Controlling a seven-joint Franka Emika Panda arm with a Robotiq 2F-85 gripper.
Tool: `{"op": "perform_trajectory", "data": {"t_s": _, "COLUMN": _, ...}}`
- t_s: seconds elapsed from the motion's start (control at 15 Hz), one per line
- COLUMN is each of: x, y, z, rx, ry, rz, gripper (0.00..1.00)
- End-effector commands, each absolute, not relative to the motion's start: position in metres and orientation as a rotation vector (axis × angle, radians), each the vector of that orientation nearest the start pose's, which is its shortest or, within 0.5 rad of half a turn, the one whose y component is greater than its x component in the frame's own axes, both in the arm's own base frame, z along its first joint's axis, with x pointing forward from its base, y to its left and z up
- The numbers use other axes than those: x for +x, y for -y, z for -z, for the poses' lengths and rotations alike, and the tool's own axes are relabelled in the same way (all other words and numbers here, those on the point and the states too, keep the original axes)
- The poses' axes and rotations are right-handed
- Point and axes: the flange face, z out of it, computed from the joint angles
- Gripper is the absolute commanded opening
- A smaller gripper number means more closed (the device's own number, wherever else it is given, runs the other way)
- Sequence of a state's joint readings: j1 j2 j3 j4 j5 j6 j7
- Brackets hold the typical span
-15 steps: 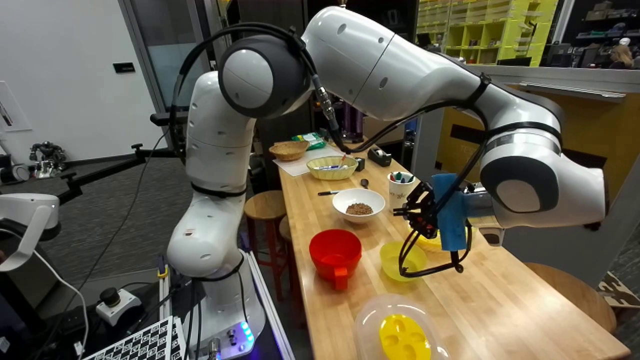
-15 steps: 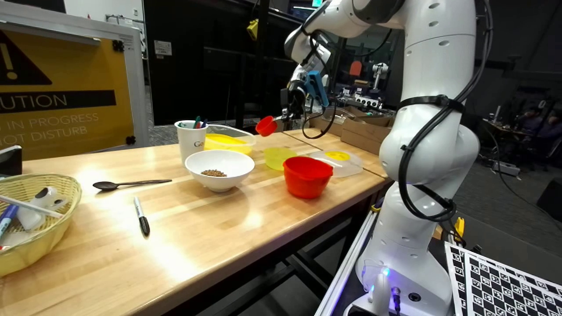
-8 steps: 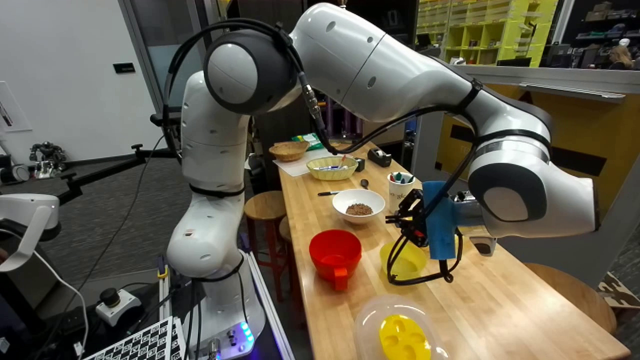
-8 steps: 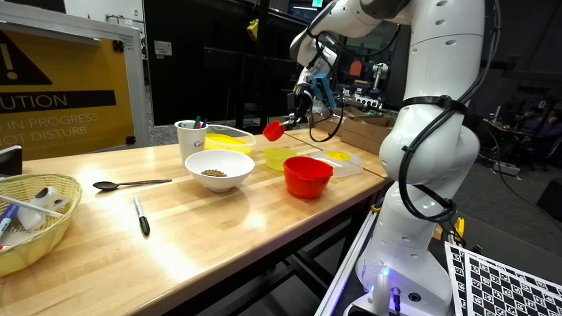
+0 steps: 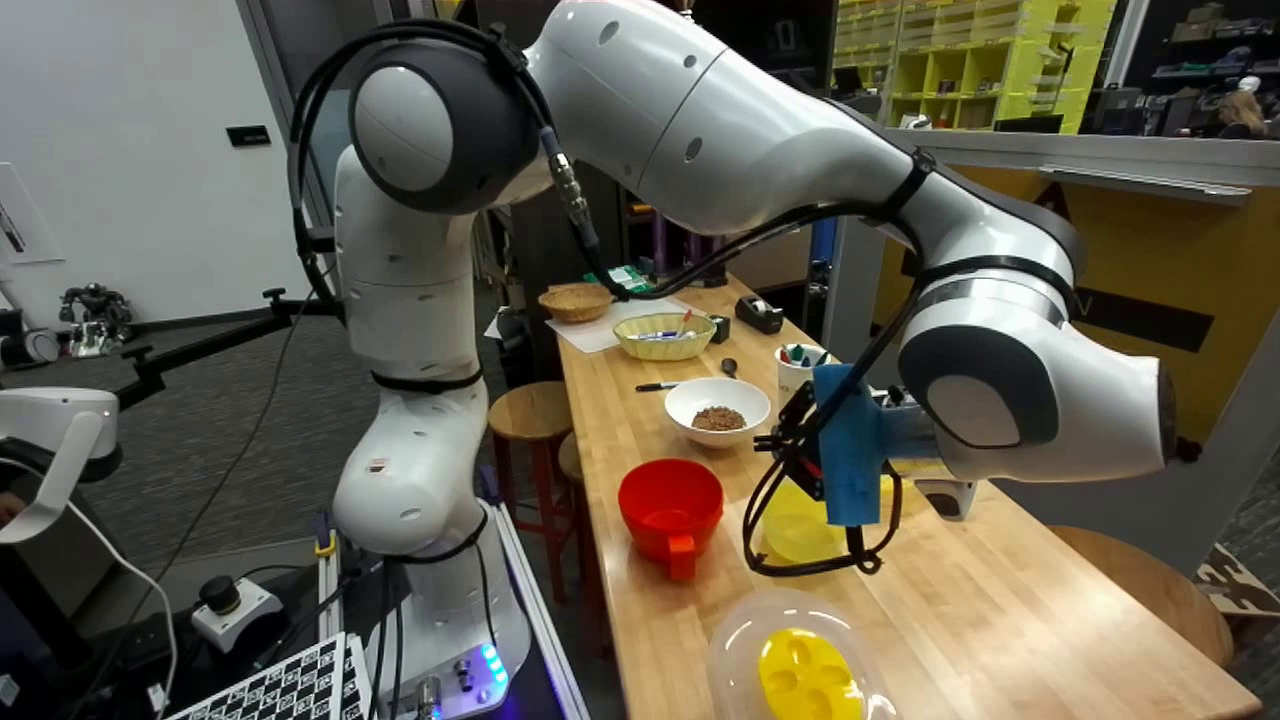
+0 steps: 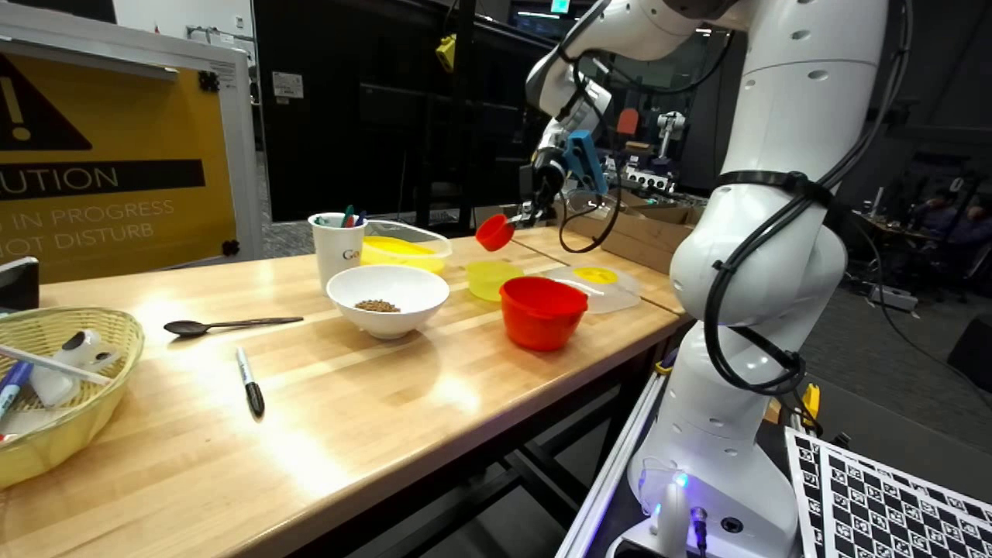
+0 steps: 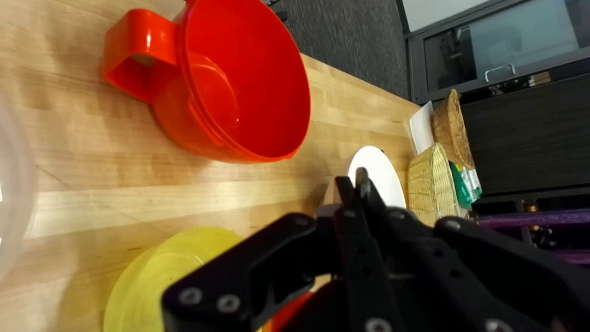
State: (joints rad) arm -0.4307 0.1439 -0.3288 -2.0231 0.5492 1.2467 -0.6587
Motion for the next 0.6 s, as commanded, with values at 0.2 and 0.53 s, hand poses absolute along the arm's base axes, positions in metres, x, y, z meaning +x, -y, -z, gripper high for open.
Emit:
{"op": "perform_trajectory", "data": {"t_s": 0.2, "x": 0.349, "y": 0.265, "z": -0.364, "rx": -2.159, "ry": -0.253, "rz": -0.383, "gripper": 0.01}}
{"op": "perform_trajectory", "data": {"t_s": 0.53, "x": 0.340, "y": 0.260, "z": -0.360, "rx": -2.189, "ry": -0.272, "rz": -0.384, "gripper": 0.01}}
